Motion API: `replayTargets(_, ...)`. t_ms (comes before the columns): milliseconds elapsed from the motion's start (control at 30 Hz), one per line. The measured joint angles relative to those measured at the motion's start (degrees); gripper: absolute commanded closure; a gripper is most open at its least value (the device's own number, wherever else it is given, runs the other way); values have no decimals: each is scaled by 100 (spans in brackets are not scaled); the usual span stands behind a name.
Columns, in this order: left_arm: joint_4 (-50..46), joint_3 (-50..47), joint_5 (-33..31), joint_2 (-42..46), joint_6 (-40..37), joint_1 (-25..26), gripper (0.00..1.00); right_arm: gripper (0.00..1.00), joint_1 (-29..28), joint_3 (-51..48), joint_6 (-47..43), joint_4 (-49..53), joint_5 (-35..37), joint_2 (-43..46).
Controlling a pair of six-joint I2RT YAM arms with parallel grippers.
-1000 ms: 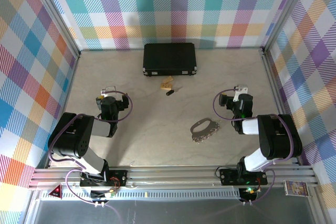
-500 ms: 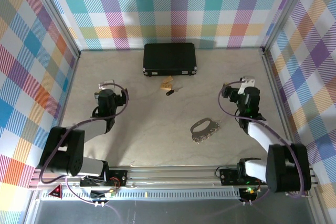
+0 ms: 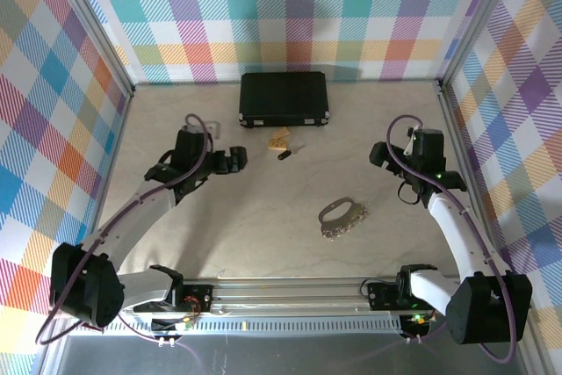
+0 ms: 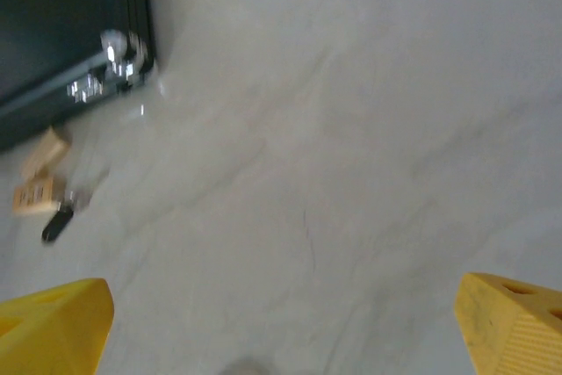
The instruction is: Put the keys on the keyring
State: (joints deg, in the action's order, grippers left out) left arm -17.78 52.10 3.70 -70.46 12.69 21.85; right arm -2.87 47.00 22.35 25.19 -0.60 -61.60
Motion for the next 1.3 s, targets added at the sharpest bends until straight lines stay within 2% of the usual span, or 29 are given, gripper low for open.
replayTargets(167,-507,341,935,-601,229,1005,0,1,0,0,234,833,-673,2)
replayTargets(333,-531,678,1353,-1182,538,1930,6,1,2,-35,251,1399,-1001,157)
replayTargets(533,-459,1268,1266,-2094,713,2688,10,1,13,-310,291,1637,-1252,326)
replayTargets(700,-501,1578,813,-2575,789,3316,21,1,103,-481,400,1646,-1364,328)
replayTargets(833,-555,1681,448,-2756,916,3672,29,1,184,-529,490,1574,-1388,328)
replayTargets(1000,-632,1943,166,-3136,986,3960,34,1,258,-535,562,1445,-1384,328)
replayTargets(1167,-599,2347,190,-3482,979,3978,34,1,398,-656,586,1335,-1405,328)
replayTargets(1300,-444,2688,553,-3742,894,3901,36,1,667,-925,710,1196,-1635,328)
